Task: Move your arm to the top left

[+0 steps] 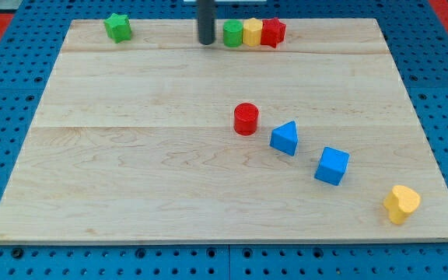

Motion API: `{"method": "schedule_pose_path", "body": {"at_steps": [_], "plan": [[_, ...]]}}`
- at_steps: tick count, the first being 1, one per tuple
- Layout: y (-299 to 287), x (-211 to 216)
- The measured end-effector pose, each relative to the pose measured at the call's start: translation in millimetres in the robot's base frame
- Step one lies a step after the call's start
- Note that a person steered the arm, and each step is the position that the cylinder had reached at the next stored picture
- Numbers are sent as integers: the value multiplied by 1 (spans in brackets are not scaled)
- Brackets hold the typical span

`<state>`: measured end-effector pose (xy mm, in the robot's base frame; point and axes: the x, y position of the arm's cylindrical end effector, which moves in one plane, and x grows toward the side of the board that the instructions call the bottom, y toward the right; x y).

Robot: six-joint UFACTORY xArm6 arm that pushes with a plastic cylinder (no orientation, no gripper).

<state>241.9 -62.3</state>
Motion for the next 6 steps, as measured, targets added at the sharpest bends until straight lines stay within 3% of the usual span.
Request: {"method": "schedule_pose_path", "body": {"at_steps": [2,3,4,6], "plan": [[-164,34],[-203,-10],[-223,-50],[-225,-51]]}}
